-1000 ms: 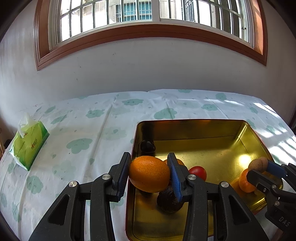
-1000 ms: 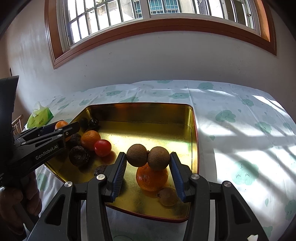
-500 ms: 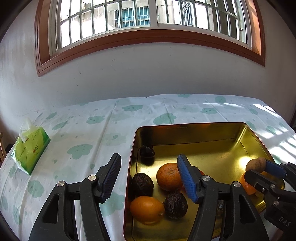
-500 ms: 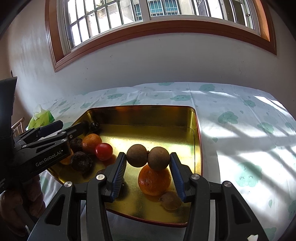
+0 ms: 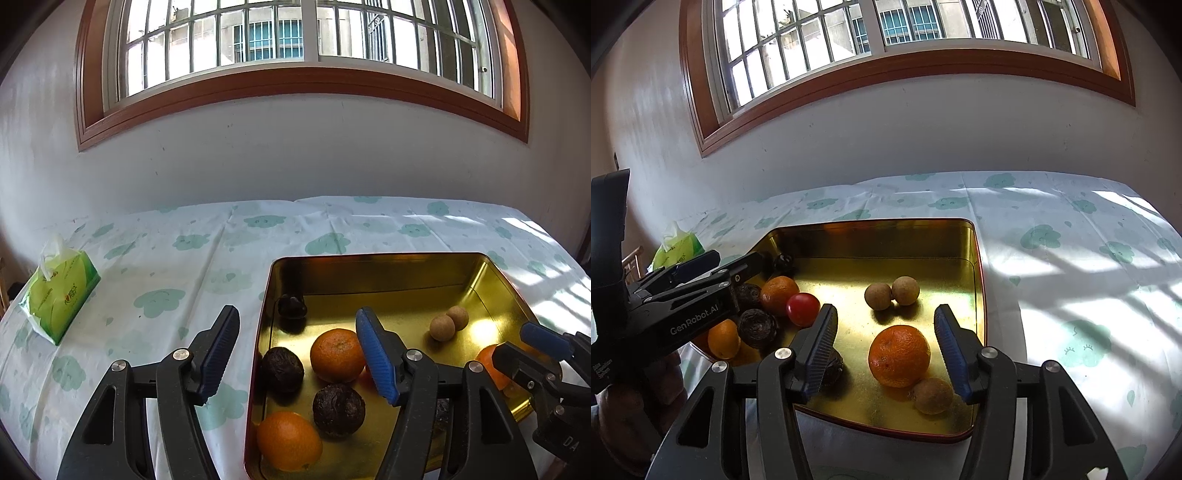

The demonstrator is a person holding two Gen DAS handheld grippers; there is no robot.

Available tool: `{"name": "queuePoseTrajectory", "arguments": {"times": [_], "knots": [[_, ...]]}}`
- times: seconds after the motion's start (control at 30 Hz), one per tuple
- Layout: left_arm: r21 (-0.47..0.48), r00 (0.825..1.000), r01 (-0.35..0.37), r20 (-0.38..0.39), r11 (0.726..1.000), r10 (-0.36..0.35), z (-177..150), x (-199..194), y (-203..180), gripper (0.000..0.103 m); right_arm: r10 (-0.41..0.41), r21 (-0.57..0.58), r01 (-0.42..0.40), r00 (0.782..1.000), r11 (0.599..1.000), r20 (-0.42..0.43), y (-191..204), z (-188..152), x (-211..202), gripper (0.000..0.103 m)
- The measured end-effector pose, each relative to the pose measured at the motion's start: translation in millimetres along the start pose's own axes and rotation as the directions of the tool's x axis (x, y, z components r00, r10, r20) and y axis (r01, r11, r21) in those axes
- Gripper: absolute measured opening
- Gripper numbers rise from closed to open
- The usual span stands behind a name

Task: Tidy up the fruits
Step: 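Open both tools to drop the orange and brown fruits into the tin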

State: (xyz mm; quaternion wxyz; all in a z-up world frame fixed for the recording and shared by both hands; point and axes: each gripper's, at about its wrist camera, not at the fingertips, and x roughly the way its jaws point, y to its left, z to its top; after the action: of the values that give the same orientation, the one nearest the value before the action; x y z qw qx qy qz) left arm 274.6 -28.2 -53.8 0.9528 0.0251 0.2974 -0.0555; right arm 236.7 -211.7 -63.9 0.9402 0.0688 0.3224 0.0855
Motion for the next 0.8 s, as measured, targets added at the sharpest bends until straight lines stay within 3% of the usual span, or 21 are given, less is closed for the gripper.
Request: {"name": "queuePoseTrajectory", "arguments": {"times": [0.4, 0.8], "knots": [[-0.025, 1.000, -0.014, 0.002, 1.000, 0.015, -8, -18, 0, 0.070, 0.014, 0.009, -0.014, 1.000, 1.000, 0.010, 9, -9, -23, 0.056], [-0.028, 1.000, -0.015, 0.026, 1.000, 0.015, -35, -76, -3, 0.073, 0.017, 0.016, -0.017, 1.000, 1.000, 0.015, 20, -36, -63, 0.063]]}}
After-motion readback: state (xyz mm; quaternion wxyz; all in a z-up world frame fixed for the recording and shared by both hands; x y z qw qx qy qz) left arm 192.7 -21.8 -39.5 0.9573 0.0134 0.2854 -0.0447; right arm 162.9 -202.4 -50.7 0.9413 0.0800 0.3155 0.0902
